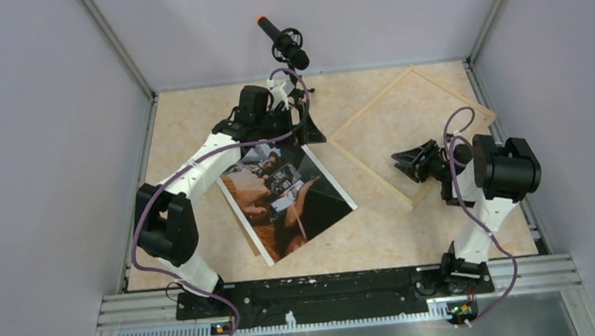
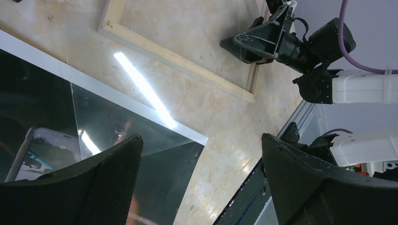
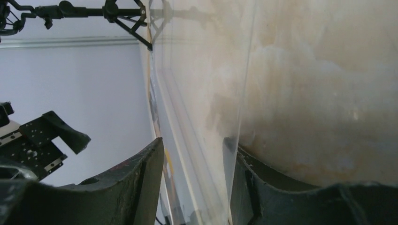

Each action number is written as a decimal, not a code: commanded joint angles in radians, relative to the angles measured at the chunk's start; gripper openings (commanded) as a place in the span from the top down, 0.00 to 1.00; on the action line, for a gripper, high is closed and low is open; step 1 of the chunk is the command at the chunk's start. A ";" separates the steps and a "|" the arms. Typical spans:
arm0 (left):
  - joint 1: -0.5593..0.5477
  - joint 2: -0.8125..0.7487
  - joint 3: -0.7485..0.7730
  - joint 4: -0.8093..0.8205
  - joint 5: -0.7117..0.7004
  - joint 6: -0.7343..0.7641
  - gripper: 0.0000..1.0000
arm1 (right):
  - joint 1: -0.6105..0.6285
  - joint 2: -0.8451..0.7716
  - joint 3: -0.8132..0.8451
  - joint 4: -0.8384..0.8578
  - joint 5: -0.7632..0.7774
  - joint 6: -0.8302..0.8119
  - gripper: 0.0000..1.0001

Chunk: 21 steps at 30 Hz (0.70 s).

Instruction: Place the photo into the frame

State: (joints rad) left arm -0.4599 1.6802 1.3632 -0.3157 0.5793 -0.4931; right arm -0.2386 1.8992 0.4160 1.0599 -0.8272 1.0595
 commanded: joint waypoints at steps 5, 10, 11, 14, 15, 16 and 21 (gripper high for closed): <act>0.001 0.008 0.001 0.027 -0.017 0.031 0.02 | 0.030 0.068 0.112 0.049 -0.004 -0.013 0.70; 0.002 0.012 -0.001 0.025 -0.022 0.033 0.02 | 0.030 -0.035 0.119 0.044 -0.035 0.052 0.98; 0.001 0.014 0.000 0.026 -0.020 0.032 0.02 | 0.028 -0.080 0.123 -0.025 -0.024 0.032 1.00; 0.001 0.010 0.000 0.029 -0.009 0.026 0.02 | 0.011 -0.232 0.138 -0.254 0.049 -0.075 1.00; 0.001 0.008 -0.002 0.030 -0.005 0.023 0.02 | 0.002 -0.260 0.147 -0.298 0.072 -0.101 1.00; 0.001 0.004 -0.002 0.031 -0.001 0.021 0.02 | -0.010 -0.281 0.154 -0.341 0.095 -0.118 1.00; 0.001 -0.010 -0.006 0.036 -0.004 0.019 0.02 | -0.091 -0.287 0.135 -0.263 0.133 -0.038 1.00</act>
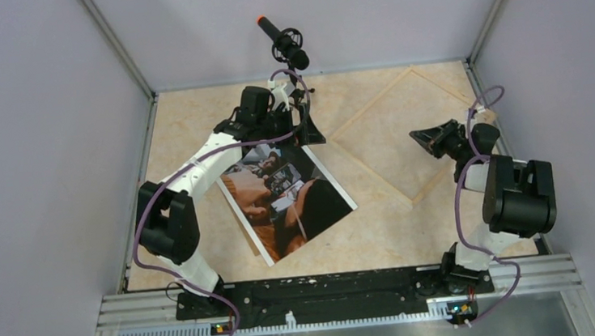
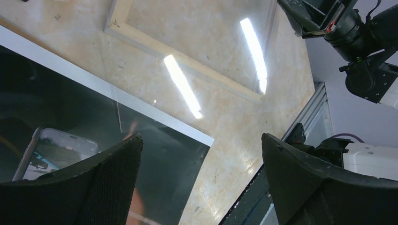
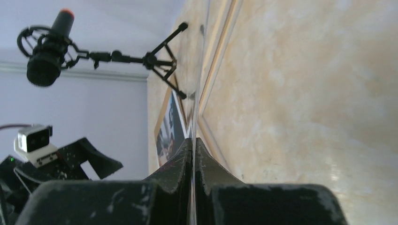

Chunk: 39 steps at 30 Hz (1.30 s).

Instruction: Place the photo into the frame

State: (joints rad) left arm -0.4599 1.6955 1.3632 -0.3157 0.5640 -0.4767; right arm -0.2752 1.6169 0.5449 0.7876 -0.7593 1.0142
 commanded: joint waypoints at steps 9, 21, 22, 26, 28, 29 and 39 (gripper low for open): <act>0.000 -0.039 -0.012 0.053 0.054 -0.019 0.02 | -0.071 0.016 0.007 0.064 0.214 0.028 1.00; -0.003 -0.028 0.003 0.037 0.058 -0.011 0.02 | -0.101 0.090 0.015 0.112 0.285 0.057 1.00; -0.003 -0.026 0.002 0.038 0.061 -0.011 0.02 | -0.101 0.098 0.010 0.127 0.289 0.060 1.00; -0.003 -0.020 0.003 0.038 0.069 -0.016 0.02 | -0.102 0.140 -0.005 0.173 0.307 0.068 1.00; -0.003 -0.016 0.004 0.037 0.074 -0.018 0.02 | -0.103 0.154 -0.025 0.213 0.311 0.090 1.00; -0.003 -0.014 0.003 0.037 0.075 -0.019 0.02 | -0.103 0.153 -0.038 0.235 0.321 0.094 1.00; -0.008 -0.013 0.003 0.037 0.078 -0.022 0.02 | -0.115 0.136 -0.110 0.278 0.409 0.073 1.00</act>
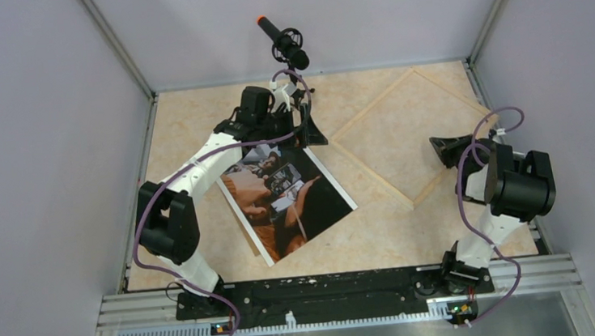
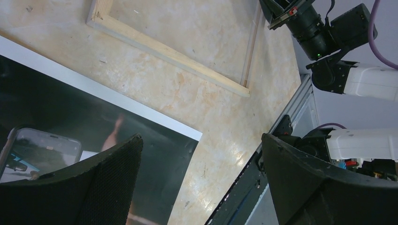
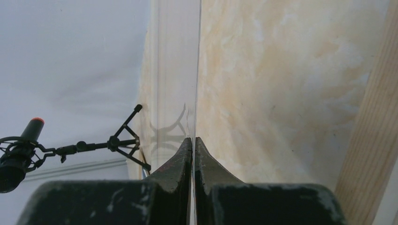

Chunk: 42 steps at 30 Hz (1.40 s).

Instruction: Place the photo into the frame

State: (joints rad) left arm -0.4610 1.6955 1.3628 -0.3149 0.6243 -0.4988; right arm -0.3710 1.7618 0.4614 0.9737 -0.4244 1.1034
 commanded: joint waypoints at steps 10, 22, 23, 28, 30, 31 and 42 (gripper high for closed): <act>-0.013 -0.011 0.004 0.036 0.025 -0.004 0.02 | -0.021 -0.058 -0.079 0.181 0.076 -0.022 1.00; -0.020 -0.014 0.002 0.037 0.023 -0.003 0.02 | -0.025 -0.245 -0.088 0.079 0.055 -0.124 1.00; -0.021 -0.014 0.001 0.039 0.025 -0.004 0.02 | -0.026 -0.251 -0.092 0.080 0.056 -0.125 1.00; -0.023 -0.014 0.002 0.039 0.025 -0.004 0.02 | -0.025 -0.248 -0.107 0.118 0.037 -0.136 1.00; -0.025 -0.013 0.000 0.040 0.025 -0.004 0.02 | -0.026 -0.253 -0.108 0.124 0.027 -0.142 1.00; -0.026 -0.011 0.000 0.041 0.026 -0.004 0.02 | -0.027 -0.258 -0.117 0.133 0.026 -0.146 1.00; -0.032 -0.005 -0.004 0.047 0.025 -0.004 0.02 | -0.043 -0.343 -0.148 0.008 0.108 -0.154 1.00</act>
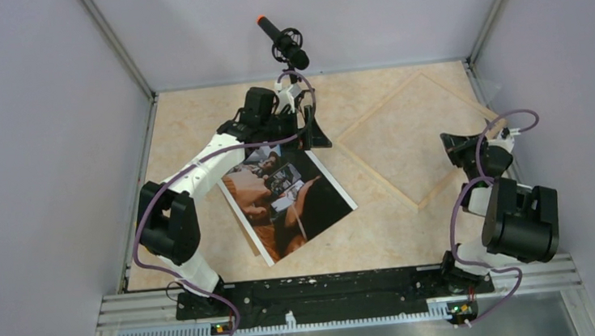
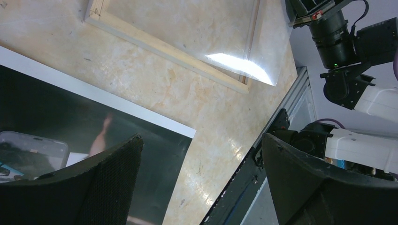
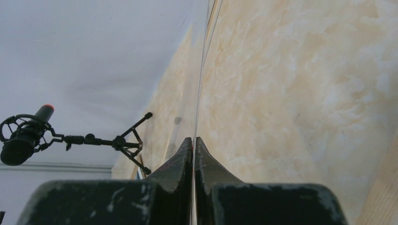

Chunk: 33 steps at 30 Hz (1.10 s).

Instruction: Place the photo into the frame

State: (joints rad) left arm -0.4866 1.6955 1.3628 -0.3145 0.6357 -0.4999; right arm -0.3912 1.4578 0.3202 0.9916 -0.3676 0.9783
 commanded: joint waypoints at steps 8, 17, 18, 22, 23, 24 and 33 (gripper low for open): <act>-0.008 -0.005 -0.003 0.046 0.016 -0.002 0.02 | -0.037 0.075 0.003 0.032 0.042 0.031 1.00; -0.008 -0.005 -0.003 0.046 0.021 -0.004 0.02 | -0.042 0.137 0.006 0.065 0.066 0.049 1.00; -0.008 -0.004 -0.003 0.047 0.021 -0.005 0.02 | -0.044 0.144 0.007 0.074 0.065 0.051 1.00; -0.010 -0.003 -0.003 0.047 0.019 -0.005 0.02 | -0.059 0.157 -0.007 0.089 0.072 0.068 1.00; -0.009 -0.002 -0.003 0.048 0.019 -0.005 0.02 | -0.063 0.155 -0.009 0.085 0.073 0.067 1.00; -0.010 -0.002 -0.003 0.047 0.019 -0.005 0.02 | -0.067 0.153 -0.009 0.080 0.072 0.066 1.00; -0.012 0.001 -0.003 0.048 0.024 -0.009 0.02 | -0.095 0.154 -0.012 0.072 0.042 0.061 1.00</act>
State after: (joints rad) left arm -0.4931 1.6955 1.3628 -0.3141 0.6392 -0.5034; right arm -0.4751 1.6093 0.3138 1.0080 -0.3260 1.0569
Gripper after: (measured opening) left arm 0.985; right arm 0.004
